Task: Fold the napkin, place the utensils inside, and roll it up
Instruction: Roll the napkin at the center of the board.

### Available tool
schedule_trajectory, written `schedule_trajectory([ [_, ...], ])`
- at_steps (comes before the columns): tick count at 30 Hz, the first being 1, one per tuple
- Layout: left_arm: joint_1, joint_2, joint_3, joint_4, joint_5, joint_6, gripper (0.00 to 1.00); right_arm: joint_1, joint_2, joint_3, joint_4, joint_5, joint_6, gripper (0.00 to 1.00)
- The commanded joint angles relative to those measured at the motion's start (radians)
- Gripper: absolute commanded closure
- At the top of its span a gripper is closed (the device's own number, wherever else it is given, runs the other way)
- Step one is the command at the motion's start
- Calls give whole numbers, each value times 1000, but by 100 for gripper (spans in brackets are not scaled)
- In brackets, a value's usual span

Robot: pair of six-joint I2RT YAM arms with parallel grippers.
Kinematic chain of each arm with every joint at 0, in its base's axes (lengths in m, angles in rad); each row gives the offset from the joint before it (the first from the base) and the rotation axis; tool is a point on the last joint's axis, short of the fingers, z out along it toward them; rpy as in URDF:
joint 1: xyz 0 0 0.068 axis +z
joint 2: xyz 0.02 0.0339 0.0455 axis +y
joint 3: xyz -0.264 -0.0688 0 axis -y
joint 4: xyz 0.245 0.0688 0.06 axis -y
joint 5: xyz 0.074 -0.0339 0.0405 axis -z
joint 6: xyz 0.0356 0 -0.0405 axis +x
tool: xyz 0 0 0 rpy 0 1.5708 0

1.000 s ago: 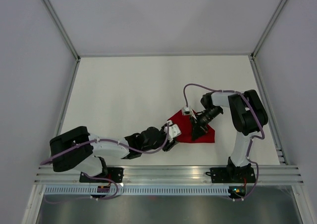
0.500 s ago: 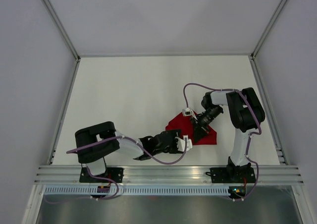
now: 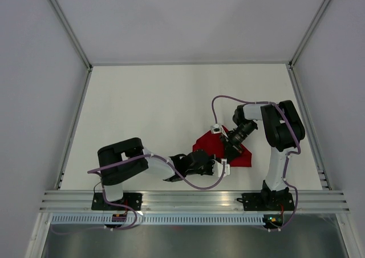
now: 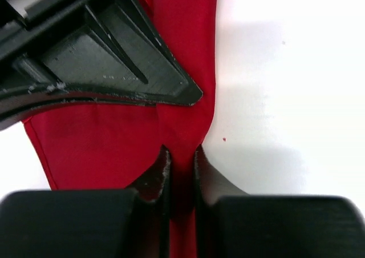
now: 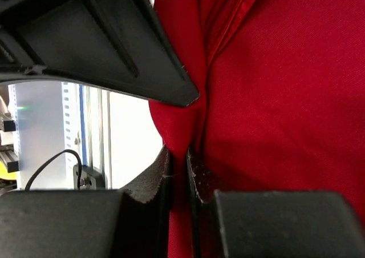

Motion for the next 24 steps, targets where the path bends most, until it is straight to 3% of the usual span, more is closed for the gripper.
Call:
schedule_trajectory([
  [1,2,62,41,-169,107,-46,92,5,24,16,102,38,-47,99],
  [3,11,71,81,-227,151,-98,97,3,9,14,138,44,-21,93],
  [9,104,46,90,-264,281,-345,98,-7,-121,-7,301,113,143,62],
  [12,149,43,78,-277,328,-425,98,-42,-199,0,344,133,191,52],
  [16,183,66,81,-303,387,-488,98,-87,-287,30,342,118,218,45],
  [24,244,141,113,-365,524,-603,98,-173,-479,-45,371,63,205,43],
])
